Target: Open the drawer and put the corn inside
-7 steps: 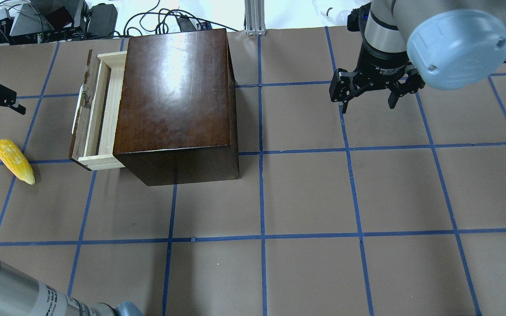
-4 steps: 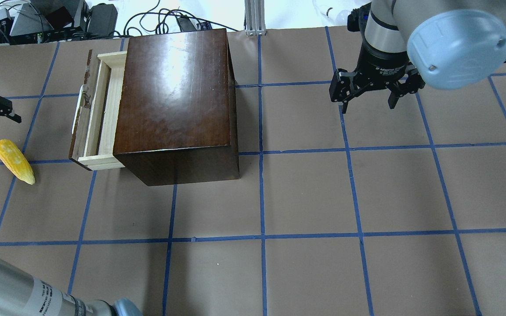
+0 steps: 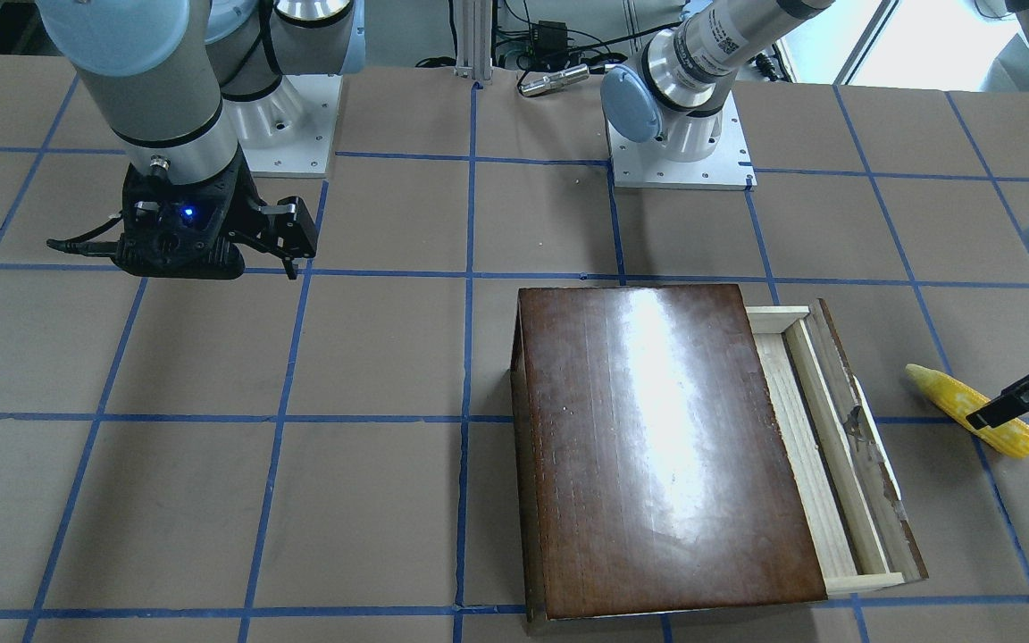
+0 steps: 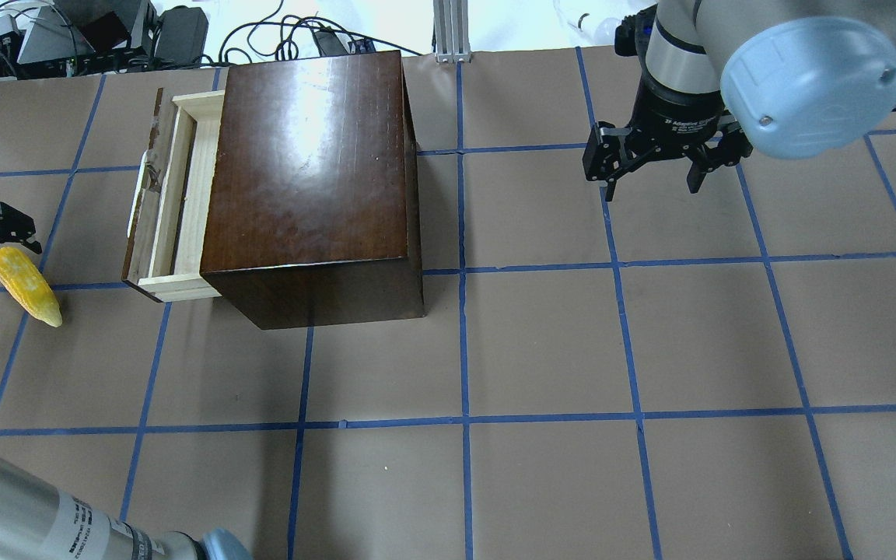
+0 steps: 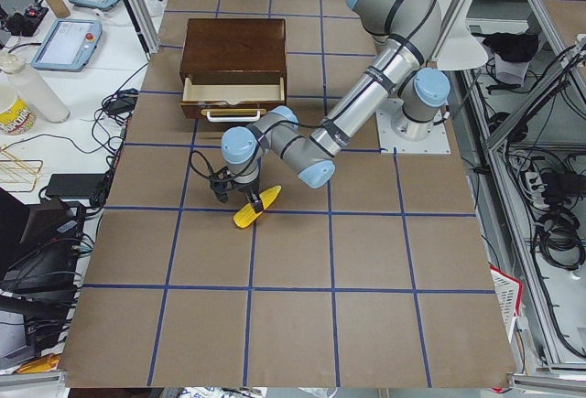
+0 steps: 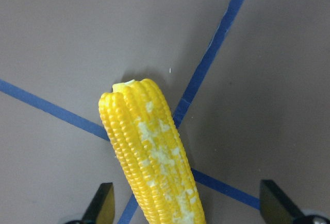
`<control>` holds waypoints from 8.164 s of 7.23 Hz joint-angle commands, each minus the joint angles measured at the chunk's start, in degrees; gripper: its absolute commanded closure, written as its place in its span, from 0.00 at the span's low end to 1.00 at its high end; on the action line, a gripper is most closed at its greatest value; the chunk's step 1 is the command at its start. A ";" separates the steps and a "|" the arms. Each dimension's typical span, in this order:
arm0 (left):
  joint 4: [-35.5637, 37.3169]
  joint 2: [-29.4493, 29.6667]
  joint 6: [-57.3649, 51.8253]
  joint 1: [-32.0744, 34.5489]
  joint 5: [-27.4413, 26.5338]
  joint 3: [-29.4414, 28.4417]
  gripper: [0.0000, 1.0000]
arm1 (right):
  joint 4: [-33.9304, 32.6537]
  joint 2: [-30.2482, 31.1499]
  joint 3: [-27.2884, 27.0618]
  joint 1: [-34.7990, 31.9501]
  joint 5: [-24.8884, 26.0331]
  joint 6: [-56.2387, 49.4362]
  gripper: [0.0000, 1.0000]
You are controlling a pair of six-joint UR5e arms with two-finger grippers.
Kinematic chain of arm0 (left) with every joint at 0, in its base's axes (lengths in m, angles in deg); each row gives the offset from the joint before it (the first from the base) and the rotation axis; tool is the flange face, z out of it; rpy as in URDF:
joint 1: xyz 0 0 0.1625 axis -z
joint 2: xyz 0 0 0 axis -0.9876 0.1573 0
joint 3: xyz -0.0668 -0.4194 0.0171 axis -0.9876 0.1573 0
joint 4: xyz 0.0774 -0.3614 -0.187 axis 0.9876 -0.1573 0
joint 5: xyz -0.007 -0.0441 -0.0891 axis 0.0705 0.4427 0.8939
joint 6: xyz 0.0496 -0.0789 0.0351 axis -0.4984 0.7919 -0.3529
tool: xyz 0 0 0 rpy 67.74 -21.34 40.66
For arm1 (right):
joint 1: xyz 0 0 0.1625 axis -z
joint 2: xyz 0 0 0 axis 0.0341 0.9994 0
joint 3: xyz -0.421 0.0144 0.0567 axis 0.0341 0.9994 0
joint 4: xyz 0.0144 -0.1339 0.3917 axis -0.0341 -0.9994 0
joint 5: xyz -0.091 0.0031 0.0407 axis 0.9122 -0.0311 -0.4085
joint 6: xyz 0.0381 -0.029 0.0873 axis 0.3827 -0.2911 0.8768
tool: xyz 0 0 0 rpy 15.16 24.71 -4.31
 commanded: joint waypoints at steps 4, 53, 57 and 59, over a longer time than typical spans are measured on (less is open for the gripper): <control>0.70 2.49 5.32 0.08 -7.32 0.35 0.00 | 0.00 -0.02 0.00 0.00 0.00 0.00 0.00; -29.36 -20.25 10.33 43.32 3.41 -6.52 0.00 | 0.00 0.07 0.00 0.00 -0.09 0.00 0.00; -28.14 -21.67 9.98 42.18 1.21 -5.54 0.00 | -0.08 -0.02 0.00 0.00 0.00 0.00 0.00; -27.95 -21.93 9.89 40.78 0.95 -5.54 0.00 | 0.00 -0.02 0.00 0.00 0.00 0.00 0.00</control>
